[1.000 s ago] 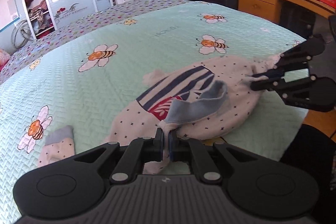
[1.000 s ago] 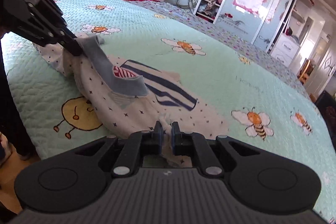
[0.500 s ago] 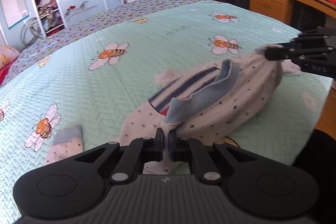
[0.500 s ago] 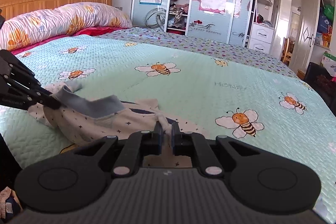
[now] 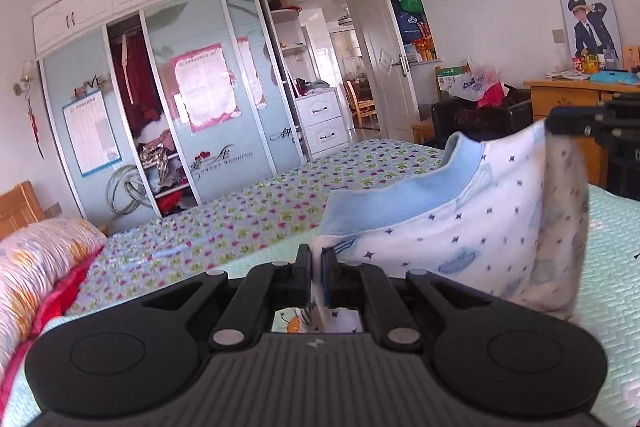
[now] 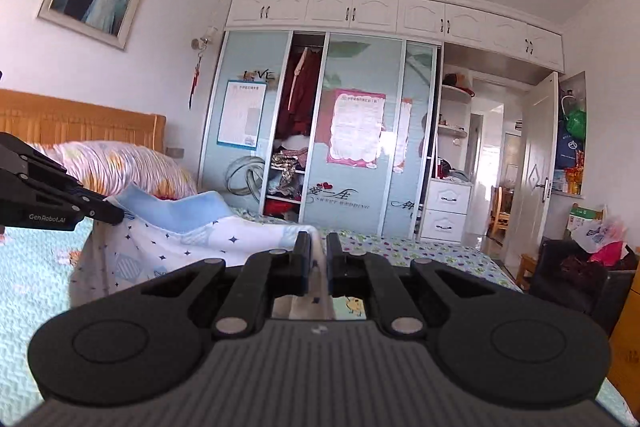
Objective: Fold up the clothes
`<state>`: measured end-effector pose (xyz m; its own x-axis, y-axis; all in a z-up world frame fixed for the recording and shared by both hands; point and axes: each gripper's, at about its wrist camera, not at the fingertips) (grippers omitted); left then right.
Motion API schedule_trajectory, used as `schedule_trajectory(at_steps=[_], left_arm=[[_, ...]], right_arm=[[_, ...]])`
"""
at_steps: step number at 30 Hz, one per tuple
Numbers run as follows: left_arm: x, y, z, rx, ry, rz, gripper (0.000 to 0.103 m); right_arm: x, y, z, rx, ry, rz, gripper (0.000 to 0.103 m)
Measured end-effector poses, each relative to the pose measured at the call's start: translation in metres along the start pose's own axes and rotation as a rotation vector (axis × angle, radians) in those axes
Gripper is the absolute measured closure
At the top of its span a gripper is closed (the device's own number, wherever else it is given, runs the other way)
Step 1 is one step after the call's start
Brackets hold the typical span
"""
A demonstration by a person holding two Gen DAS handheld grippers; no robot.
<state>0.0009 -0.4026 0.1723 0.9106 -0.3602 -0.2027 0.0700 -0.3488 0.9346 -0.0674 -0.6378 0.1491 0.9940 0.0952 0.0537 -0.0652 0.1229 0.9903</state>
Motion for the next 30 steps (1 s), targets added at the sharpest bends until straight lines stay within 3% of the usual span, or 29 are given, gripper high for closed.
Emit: schedule_trajectory(at_steps=[5,9,11,14,17,19,23,27,30], left_arm=[[-0.016,-0.007,0.005,0.005,-0.008,-0.036,0.099],[-0.044,-0.041,0.015,-0.010,-0.045,-0.076,0.099],[-0.060,-0.060,0.024,-0.001,-0.074,-0.099,0.099],[-0.078,-0.086,0.038,0.011,-0.118,-0.146,0.099],[-0.087,-0.108,0.048,-0.005,-0.165,-0.197,0.099],[-0.085,-0.126,0.055,0.004,-0.213,-0.260,0.099],[-0.067,-0.170,0.085,0.068,-0.354,-0.443,0.095],[-0.067,-0.191,0.089,0.029,-0.464,-0.554,0.091],[-0.074,-0.188,0.074,-0.045,-0.563,-0.557,0.077]], right_arm=[[-0.020,0.020,0.004,-0.006,-0.005,0.023,0.103],[-0.034,0.003,-0.004,0.018,0.035,-0.068,0.103],[-0.039,-0.017,-0.012,0.059,0.079,-0.165,0.101],[-0.049,-0.055,-0.035,0.207,0.193,-0.301,0.089],[-0.060,-0.092,-0.062,0.400,0.335,-0.389,0.064],[-0.063,-0.117,-0.077,0.495,0.372,-0.456,0.062],[-0.058,-0.164,-0.088,0.552,0.263,-0.613,0.062],[-0.057,-0.204,-0.077,0.689,0.193,-0.741,0.059],[-0.059,-0.228,-0.067,0.853,0.181,-0.788,0.049]])
Point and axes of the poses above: each gripper's, at about its wrist camera, not at the fingertips, and x roughly the way its jaws point, z to its right, y to its top, and after that the axes turned 5 degrees about z, right-handed
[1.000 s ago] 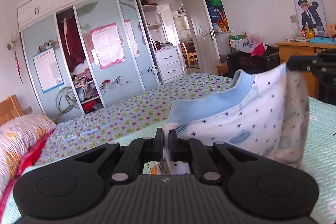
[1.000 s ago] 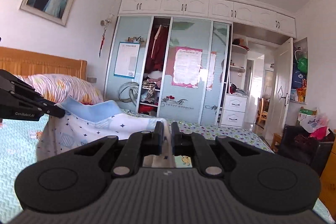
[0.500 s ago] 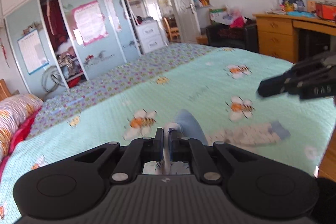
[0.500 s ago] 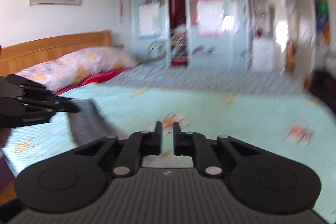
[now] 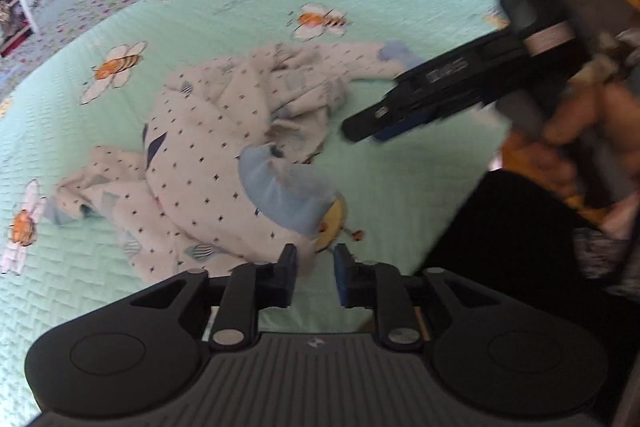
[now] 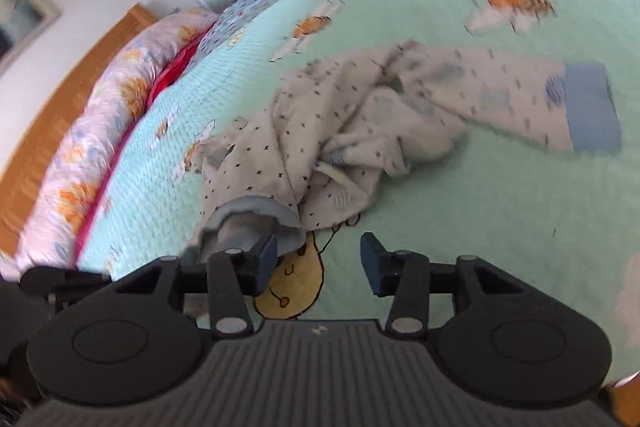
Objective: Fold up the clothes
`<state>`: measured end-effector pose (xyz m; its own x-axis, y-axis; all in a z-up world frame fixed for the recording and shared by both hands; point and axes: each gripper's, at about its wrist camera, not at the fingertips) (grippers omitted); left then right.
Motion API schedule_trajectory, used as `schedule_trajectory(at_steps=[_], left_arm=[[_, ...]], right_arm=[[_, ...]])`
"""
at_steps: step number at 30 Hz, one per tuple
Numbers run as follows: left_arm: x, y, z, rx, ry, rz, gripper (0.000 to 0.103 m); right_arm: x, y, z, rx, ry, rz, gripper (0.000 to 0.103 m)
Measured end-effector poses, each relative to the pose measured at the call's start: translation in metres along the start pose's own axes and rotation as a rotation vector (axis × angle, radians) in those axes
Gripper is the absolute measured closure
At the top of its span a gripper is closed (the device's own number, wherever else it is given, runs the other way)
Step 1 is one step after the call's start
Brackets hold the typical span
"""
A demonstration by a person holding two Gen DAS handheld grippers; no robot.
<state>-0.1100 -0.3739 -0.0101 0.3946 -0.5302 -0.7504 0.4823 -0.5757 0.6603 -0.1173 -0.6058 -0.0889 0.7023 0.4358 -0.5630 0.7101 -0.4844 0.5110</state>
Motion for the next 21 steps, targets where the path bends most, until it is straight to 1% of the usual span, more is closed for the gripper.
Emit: schedule_trajectory(at_steps=[1,2,4,5,7,11,12,14,16,17,19,20,21], left_arm=[[-0.008,0.000,-0.004,-0.016,-0.041,0.016,0.072],[-0.017,0.001,-0.008,-0.032,-0.081,0.031,0.070],[-0.032,0.004,-0.015,-0.051,-0.106,0.063,0.068],[-0.038,0.008,-0.018,-0.048,-0.088,0.075,0.066],[-0.042,0.017,-0.025,-0.031,-0.011,0.088,0.064],[-0.029,0.035,-0.041,0.026,0.175,0.062,0.064],[-0.024,0.040,-0.046,0.033,0.193,0.062,0.064],[-0.012,0.052,-0.055,0.033,0.207,0.056,0.063],[0.004,0.066,-0.063,0.024,0.195,0.056,0.063],[0.011,0.073,-0.067,0.013,0.188,0.055,0.063],[0.024,0.085,-0.070,-0.014,0.182,0.052,0.063],[0.029,0.091,-0.069,-0.021,0.178,0.053,0.063],[0.033,0.097,-0.067,-0.029,0.174,0.054,0.063]], right_arm=[[0.005,-0.002,0.005,0.059,0.044,-0.019,0.047],[0.009,-0.004,0.009,0.117,0.088,-0.039,0.047],[0.019,-0.008,0.017,0.225,0.171,-0.074,0.047],[0.024,-0.010,0.015,0.246,0.192,-0.084,0.046],[0.033,-0.015,0.006,0.244,0.183,-0.116,0.045],[0.047,-0.030,-0.011,0.209,0.176,-0.163,0.045],[0.050,-0.033,-0.016,0.191,0.178,-0.170,0.045],[0.056,-0.041,-0.027,0.156,0.183,-0.184,0.046],[0.062,-0.048,-0.037,0.123,0.187,-0.195,0.047],[0.066,-0.050,-0.041,0.111,0.188,-0.189,0.049],[0.072,-0.056,-0.049,0.089,0.200,-0.175,0.068],[0.074,-0.058,-0.051,0.075,0.189,-0.168,0.098],[0.072,-0.060,-0.053,0.054,0.172,-0.150,0.098]])
Point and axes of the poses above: each gripper's, at about its wrist camera, not at the fingertips, and x roughly the way its jaws point, z to its right, y to its top, and after that the axes turned 5 degrees about z, right-handed
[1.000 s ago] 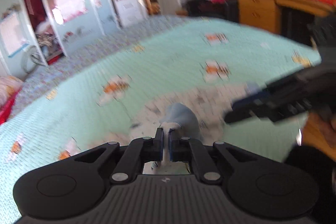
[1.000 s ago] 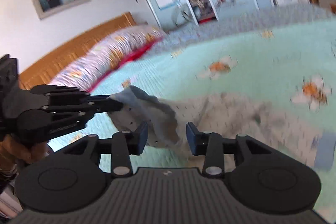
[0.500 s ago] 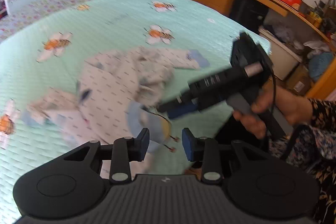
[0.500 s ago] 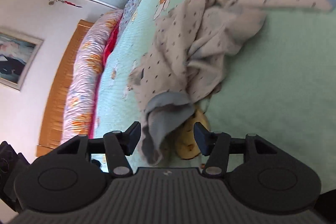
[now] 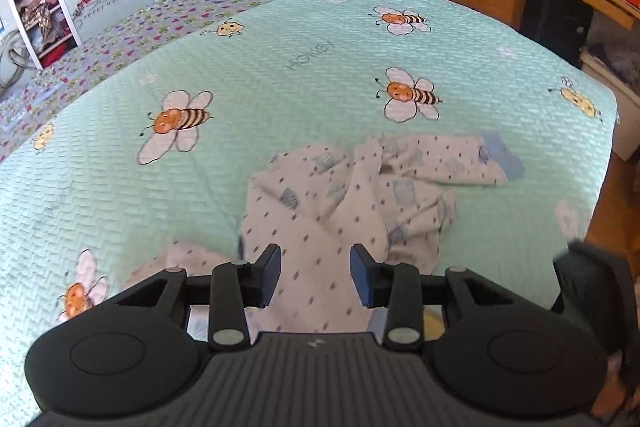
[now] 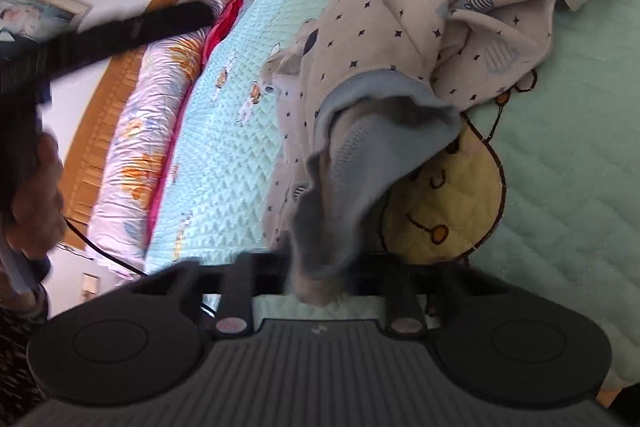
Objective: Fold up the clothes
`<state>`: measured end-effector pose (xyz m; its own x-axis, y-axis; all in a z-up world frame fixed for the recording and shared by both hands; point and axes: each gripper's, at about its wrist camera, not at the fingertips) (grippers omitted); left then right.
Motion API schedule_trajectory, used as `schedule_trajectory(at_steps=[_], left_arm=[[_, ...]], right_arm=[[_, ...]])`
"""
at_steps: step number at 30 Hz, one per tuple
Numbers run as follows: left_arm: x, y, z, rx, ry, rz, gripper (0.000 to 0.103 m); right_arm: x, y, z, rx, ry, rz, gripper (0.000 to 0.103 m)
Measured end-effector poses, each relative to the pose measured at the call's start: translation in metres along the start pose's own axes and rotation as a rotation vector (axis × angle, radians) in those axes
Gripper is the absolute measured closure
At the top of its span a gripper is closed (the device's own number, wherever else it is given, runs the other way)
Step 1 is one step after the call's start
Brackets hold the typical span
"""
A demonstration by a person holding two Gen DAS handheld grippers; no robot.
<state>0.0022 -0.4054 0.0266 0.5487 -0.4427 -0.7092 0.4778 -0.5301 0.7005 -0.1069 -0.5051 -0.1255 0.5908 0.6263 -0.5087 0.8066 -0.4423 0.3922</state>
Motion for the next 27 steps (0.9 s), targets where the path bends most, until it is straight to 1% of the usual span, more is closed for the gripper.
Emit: schedule_trajectory(at_steps=[3,4,7,9,11,12,14,15,16,18,20,22,25,27], left_arm=[[0.012,0.016,0.009,-0.011,-0.012,0.010,0.063],[0.014,0.021,0.012,-0.007,-0.015,0.018,0.062],[0.020,0.033,0.021,0.000,-0.028,0.033,0.057],[0.023,0.037,0.026,0.022,-0.037,0.034,0.056],[0.027,0.041,0.032,0.054,-0.043,0.031,0.056],[0.029,0.043,0.036,0.078,-0.044,0.029,0.056],[0.033,0.046,0.043,0.121,-0.051,0.026,0.056],[0.034,0.047,0.048,0.153,-0.065,0.025,0.056],[0.036,0.047,0.053,0.186,-0.079,0.024,0.056],[0.040,0.048,0.066,0.268,-0.120,0.020,0.056],[0.047,0.047,0.078,0.350,-0.174,0.003,0.056],[0.057,0.045,0.091,0.457,-0.213,-0.026,0.056],[0.073,0.042,0.103,0.616,-0.222,-0.044,0.056],[0.086,0.042,0.104,0.697,-0.207,-0.077,0.056]], right_arm=[[-0.018,-0.004,-0.006,-0.094,-0.062,0.079,0.098],[-0.027,-0.004,-0.010,-0.152,-0.097,0.113,0.098],[-0.063,-0.005,-0.025,-0.384,-0.223,0.227,0.098],[-0.091,-0.007,-0.033,-0.528,-0.305,0.297,0.098],[-0.121,-0.008,-0.035,-0.642,-0.373,0.351,0.098],[-0.133,-0.008,-0.035,-0.684,-0.409,0.365,0.098],[-0.150,-0.010,-0.031,-0.744,-0.493,0.356,0.098],[-0.158,-0.011,-0.027,-0.762,-0.528,0.343,0.098],[-0.163,-0.011,-0.019,-0.745,-0.537,0.312,0.098],[-0.171,-0.012,-0.003,-0.683,-0.513,0.262,0.098],[-0.174,-0.019,0.008,-0.632,-0.477,0.239,0.098],[-0.171,-0.024,0.012,-0.607,-0.462,0.232,0.098],[-0.168,-0.029,0.017,-0.583,-0.445,0.228,0.098],[-0.168,-0.029,0.018,-0.580,-0.438,0.232,0.098]])
Point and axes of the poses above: each gripper's, at about its wrist camera, not at the fingertips, and x roughly the way its jaws point, z to its right, y to its top, and after that the axes turned 5 degrees about z, right-handed
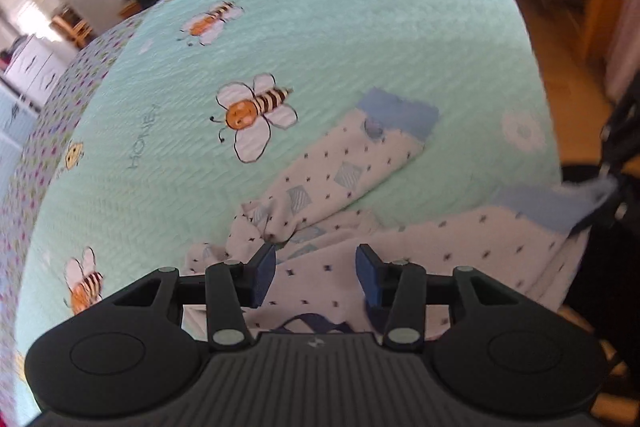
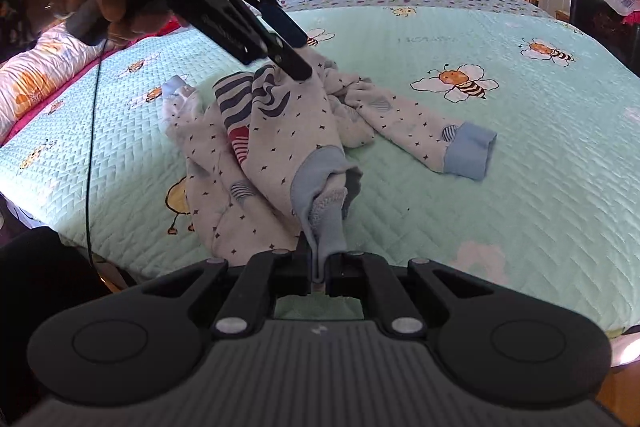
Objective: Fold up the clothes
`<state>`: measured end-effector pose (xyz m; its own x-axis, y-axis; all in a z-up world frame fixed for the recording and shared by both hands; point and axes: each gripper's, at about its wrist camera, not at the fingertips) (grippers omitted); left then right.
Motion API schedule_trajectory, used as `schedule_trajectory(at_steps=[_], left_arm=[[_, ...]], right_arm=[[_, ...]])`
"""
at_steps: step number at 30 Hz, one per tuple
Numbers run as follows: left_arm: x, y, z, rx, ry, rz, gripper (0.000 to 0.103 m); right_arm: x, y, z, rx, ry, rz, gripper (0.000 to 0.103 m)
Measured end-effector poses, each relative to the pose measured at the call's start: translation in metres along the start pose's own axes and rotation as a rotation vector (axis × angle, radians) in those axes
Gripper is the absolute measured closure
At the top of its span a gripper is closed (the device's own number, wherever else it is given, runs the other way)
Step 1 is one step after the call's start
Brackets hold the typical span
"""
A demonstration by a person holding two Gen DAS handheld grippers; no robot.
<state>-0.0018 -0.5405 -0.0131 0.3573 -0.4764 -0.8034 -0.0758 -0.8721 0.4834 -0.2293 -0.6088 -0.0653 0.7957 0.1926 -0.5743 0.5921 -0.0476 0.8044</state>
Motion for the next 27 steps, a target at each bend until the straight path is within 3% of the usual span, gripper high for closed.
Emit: schedule_trajectory(at_steps=[5,10,12,13,16,20,23,27], left_arm=[[0.022,-0.003,-0.015,0.070,-0.097,-0.071,0.047],[0.054,-0.008,-0.011,0.117,-0.173,-0.180,0.049],[0.058,-0.011,-0.002,0.116,-0.189,-0.199,0.072],[0.057,-0.012,0.003,0.100,-0.174,-0.184,0.095],[0.034,-0.019,0.021,0.049,-0.045,-0.079,0.097],[-0.022,-0.029,0.014,-0.164,0.183,0.062,0.098],[-0.080,-0.031,-0.010,-0.348,0.352,0.170,0.098],[-0.157,-0.025,-0.022,-0.443,0.556,0.289,0.098]], right_arm=[[0.004,-0.001,0.005,0.017,0.013,0.005,0.098],[0.008,-0.005,0.010,0.050,0.022,-0.004,0.098],[0.010,-0.006,0.011,0.063,0.024,-0.007,0.098],[0.010,-0.007,0.012,0.072,0.024,-0.007,0.098],[0.006,-0.004,0.016,0.095,-0.001,0.021,0.097],[-0.003,0.014,0.021,0.071,-0.073,0.091,0.097],[-0.013,0.048,0.021,-0.012,-0.124,0.187,0.097],[-0.031,0.118,0.006,-0.160,-0.148,0.379,0.097]])
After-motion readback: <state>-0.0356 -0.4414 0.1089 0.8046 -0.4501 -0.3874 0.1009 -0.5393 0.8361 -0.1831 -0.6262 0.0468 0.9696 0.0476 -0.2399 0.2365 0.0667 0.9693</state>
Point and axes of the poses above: each gripper's, at about its wrist camera, not at the fingertips, and x roughly the way its jaws point, z to its right, y to its top, and after that the axes turned 5 degrees about z, right-handed
